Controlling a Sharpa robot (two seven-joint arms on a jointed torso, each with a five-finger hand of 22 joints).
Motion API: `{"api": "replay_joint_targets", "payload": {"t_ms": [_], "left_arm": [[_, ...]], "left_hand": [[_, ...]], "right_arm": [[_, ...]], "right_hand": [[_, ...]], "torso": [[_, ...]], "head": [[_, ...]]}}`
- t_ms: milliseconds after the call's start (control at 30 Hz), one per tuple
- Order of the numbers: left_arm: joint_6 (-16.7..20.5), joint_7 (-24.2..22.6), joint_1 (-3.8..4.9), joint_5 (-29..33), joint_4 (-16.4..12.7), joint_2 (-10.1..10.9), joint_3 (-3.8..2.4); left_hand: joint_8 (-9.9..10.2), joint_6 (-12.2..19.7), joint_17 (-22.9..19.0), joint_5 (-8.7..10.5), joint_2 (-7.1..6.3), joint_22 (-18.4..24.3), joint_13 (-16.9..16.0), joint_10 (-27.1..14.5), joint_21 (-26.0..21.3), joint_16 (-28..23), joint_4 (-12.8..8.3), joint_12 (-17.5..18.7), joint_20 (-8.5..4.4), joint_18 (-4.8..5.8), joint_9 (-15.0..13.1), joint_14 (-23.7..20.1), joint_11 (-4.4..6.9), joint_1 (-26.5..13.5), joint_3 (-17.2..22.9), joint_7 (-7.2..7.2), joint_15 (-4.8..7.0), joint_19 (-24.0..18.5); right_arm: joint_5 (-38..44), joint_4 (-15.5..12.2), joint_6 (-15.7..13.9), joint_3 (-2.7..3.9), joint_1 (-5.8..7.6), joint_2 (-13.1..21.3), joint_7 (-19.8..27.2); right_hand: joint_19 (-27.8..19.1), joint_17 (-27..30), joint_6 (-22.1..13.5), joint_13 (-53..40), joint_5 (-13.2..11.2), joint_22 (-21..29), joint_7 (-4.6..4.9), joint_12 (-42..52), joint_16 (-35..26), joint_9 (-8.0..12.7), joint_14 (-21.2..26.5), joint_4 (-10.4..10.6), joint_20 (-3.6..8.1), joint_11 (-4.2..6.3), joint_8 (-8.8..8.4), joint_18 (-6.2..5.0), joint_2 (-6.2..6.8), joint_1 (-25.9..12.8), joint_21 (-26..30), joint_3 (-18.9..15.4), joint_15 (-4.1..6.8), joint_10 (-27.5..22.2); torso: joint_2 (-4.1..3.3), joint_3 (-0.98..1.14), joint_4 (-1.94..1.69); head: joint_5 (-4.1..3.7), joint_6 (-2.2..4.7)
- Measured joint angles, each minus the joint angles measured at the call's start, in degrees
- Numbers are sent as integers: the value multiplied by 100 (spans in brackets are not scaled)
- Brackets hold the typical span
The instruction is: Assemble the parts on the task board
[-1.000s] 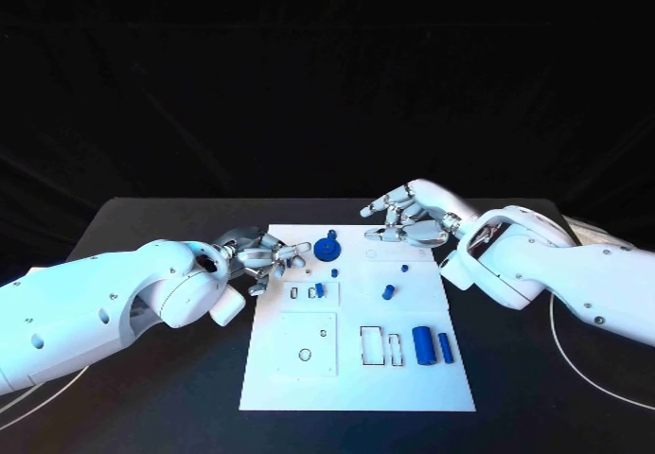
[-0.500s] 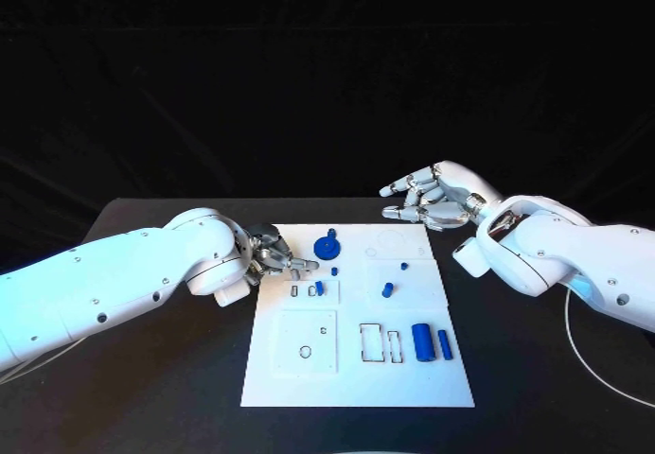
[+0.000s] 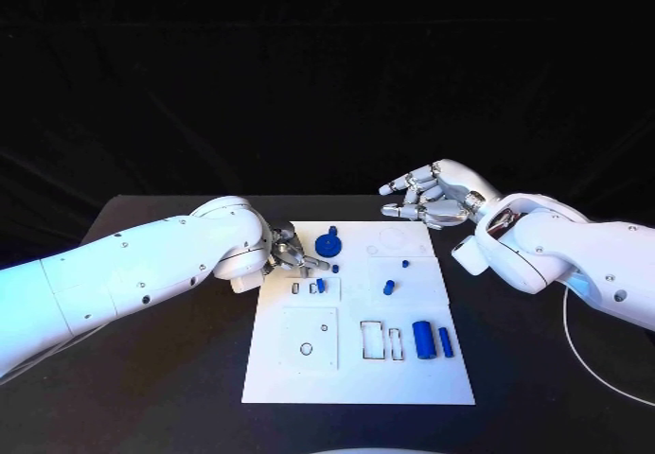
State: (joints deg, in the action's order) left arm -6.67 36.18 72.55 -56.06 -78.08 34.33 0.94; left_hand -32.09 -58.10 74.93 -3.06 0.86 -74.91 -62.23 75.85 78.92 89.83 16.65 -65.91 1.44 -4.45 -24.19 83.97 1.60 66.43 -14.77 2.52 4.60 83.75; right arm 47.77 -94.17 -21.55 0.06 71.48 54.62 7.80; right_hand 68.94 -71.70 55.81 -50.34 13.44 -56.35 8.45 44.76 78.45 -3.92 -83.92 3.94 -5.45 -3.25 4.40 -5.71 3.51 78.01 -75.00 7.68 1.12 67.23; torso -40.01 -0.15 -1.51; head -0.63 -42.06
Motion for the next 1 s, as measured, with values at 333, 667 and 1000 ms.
{"api": "replay_joint_targets", "payload": {"t_ms": [333,667,1000], "left_arm": [[-220,53,1,-44,151,-229,24],[-357,81,-1,-60,182,-313,30],[-468,96,-1,-74,205,-345,33]], "left_hand": [[-108,41,-1,0,-4,-5,-103,53,86,0,0,-67,-21,88,-142,1,35,-48,0,-41,42,21],[-180,63,-1,0,105,-4,-140,53,112,0,-11,-111,-20,89,-244,1,35,14,11,-58,42,20],[-241,101,-2,0,177,-3,-154,73,134,0,-16,-111,-20,88,-313,1,55,86,16,-61,42,20]], "right_arm": [[1,34,36,-2,0,-52,-7],[8,67,76,-5,0,-95,-14],[13,76,108,-8,-2,-108,-18]], "right_hand": [[0,0,0,0,0,0,-1,0,0,1,0,0,0,0,0,0,-2,-2,0,0,0,0],[0,18,0,12,0,16,-1,0,-4,1,0,0,0,-1,0,-7,-2,-2,24,0,0,0],[0,26,0,16,0,24,-1,0,-23,2,0,0,0,-1,0,-89,-2,-2,24,0,0,1]], "torso": [[-3,1,3],[-1,3,-4],[3,7,-12]], "head": [[-4,-46],[-15,-72],[-12,-90]]}}
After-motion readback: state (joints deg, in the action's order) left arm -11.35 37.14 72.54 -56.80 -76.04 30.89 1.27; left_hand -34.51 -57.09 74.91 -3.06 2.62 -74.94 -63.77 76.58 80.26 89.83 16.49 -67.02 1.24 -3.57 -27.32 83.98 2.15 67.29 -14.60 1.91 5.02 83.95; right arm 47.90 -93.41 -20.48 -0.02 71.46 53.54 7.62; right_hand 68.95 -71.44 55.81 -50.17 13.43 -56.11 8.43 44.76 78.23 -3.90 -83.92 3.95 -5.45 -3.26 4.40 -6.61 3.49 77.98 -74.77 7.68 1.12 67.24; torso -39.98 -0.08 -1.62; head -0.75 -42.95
